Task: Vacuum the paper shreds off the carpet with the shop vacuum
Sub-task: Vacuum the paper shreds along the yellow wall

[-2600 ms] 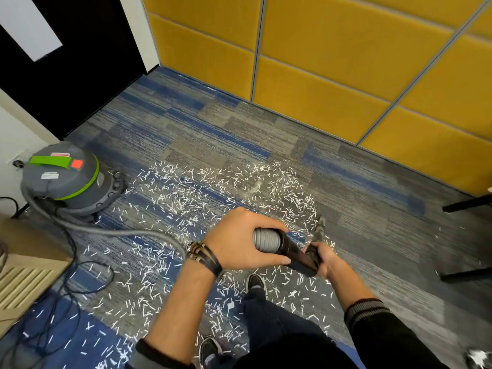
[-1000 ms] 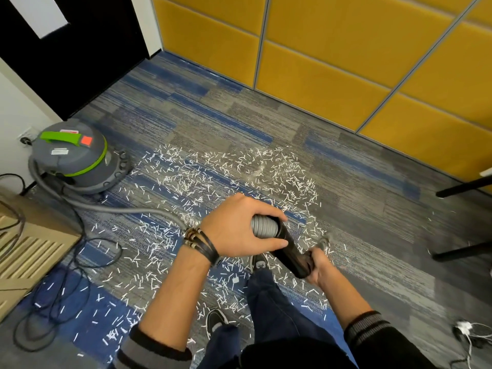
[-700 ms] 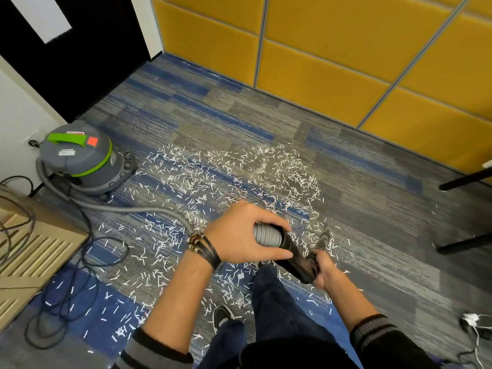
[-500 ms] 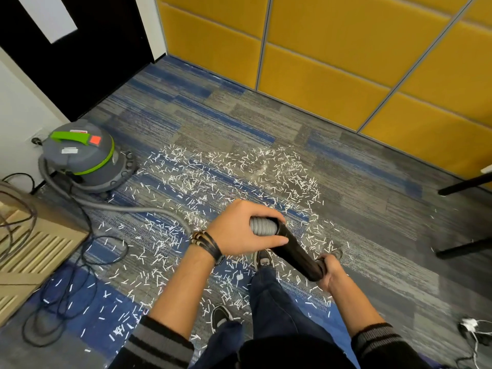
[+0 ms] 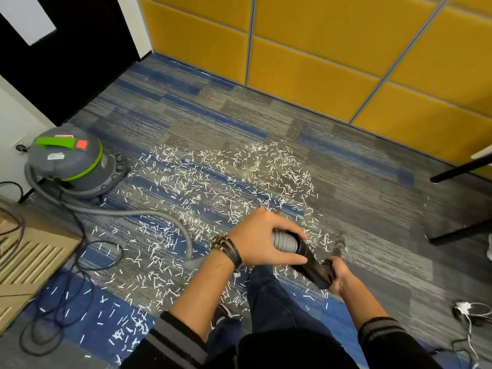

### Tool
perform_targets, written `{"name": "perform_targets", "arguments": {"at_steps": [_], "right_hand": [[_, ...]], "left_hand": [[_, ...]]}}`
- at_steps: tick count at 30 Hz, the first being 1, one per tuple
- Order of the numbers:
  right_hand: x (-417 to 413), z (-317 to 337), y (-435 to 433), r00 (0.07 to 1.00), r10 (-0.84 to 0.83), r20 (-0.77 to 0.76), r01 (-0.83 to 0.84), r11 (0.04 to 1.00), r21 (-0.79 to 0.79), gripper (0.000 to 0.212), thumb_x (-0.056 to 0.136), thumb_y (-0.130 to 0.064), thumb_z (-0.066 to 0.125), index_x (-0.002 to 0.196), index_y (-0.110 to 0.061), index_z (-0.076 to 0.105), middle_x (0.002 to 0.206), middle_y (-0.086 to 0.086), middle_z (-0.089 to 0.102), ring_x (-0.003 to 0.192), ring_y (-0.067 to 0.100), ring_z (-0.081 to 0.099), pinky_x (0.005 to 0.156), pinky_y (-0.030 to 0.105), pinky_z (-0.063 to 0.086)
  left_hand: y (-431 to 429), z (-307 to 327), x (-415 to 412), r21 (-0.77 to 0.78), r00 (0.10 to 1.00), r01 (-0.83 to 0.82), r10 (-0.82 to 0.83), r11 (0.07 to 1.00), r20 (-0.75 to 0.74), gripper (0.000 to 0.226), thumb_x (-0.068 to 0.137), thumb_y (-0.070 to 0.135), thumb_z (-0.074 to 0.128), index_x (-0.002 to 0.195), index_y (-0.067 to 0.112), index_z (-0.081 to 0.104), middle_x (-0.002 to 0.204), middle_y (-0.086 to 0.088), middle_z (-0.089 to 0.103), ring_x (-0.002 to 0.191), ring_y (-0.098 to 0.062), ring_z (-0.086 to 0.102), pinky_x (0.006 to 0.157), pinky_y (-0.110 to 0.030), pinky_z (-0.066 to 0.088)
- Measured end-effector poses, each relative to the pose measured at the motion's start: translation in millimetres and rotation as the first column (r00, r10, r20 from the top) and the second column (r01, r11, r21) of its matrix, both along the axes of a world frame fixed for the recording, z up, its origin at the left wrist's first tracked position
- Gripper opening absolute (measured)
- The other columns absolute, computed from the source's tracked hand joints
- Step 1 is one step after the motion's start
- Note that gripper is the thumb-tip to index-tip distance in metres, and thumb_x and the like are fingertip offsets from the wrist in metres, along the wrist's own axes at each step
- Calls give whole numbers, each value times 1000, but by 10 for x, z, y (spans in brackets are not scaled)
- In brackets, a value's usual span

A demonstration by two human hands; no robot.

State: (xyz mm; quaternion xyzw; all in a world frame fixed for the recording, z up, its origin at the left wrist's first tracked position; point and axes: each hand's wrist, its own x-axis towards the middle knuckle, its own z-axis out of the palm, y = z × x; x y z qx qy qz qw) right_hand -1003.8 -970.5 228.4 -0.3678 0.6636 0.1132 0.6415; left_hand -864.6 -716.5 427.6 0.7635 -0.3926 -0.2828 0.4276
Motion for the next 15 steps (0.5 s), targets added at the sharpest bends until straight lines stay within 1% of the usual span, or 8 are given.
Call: {"name": "perform_targets", "arguments": {"at_steps": [2,3,6,8,10,11,13,15], "right_hand": [[-122,-70,-3,998,-48,-38,48,999,10,24,103,-30,36,84,-16,43,77,11,54,68,28,57,62,41,55],[-141,-88,-9,997,-62,-49,63,998,15,25,103,-31,37,82,-17,42,75,10,53,68,28,57,61,41,55],[-1,-63,23,997,-62,-44,63,998,21,20,101,-33,40,90,-16,44,80,11,57,71,28,59,65,41,54],[191,-1,68,996,-84,-6,84,995,59,17,99,-33,45,96,-17,46,83,11,58,72,27,59,66,39,56],[418,75,108,995,-81,56,75,992,106,19,98,-35,46,92,-16,49,85,12,59,72,27,59,61,38,58],[528,113,128,994,-67,85,56,991,123,22,99,-36,46,91,-16,50,85,12,60,71,27,59,62,37,57],[696,183,189,990,-33,135,14,990,139,23,100,-36,44,93,-15,52,82,11,60,69,27,58,66,37,54],[757,202,288,984,-54,170,24,985,171,23,100,-35,43,95,-14,52,81,11,57,69,27,55,70,37,51]], "left_hand": [[0,-50,-7,31,1000,-1,2,1000,-16,39,75,39,93,111,32,80,100,19,76,92,11,67,85,-2,45],[-2,-53,-5,32,1000,-7,7,999,-16,38,76,39,93,111,32,80,100,18,77,91,10,67,86,-3,46],[-9,45,69,14,999,-40,39,999,20,36,76,38,92,110,32,81,101,16,79,94,3,70,91,-17,55],[6,145,152,-15,997,-59,60,998,51,35,75,38,93,108,31,82,100,17,79,95,3,71,92,-18,55],[30,233,210,-36,993,-82,85,996,83,36,74,39,94,107,31,83,99,18,79,94,5,71,92,-15,54],[39,275,216,-44,992,-86,90,995,92,37,73,39,94,107,31,83,99,18,79,94,5,71,92,-15,54],[49,338,203,-62,991,-75,81,995,102,37,72,39,94,107,30,83,98,18,79,93,5,72,91,-18,55],[70,395,192,-68,994,-58,64,996,92,37,71,36,95,106,29,83,98,18,79,91,6,72,89,-19,57]]}}
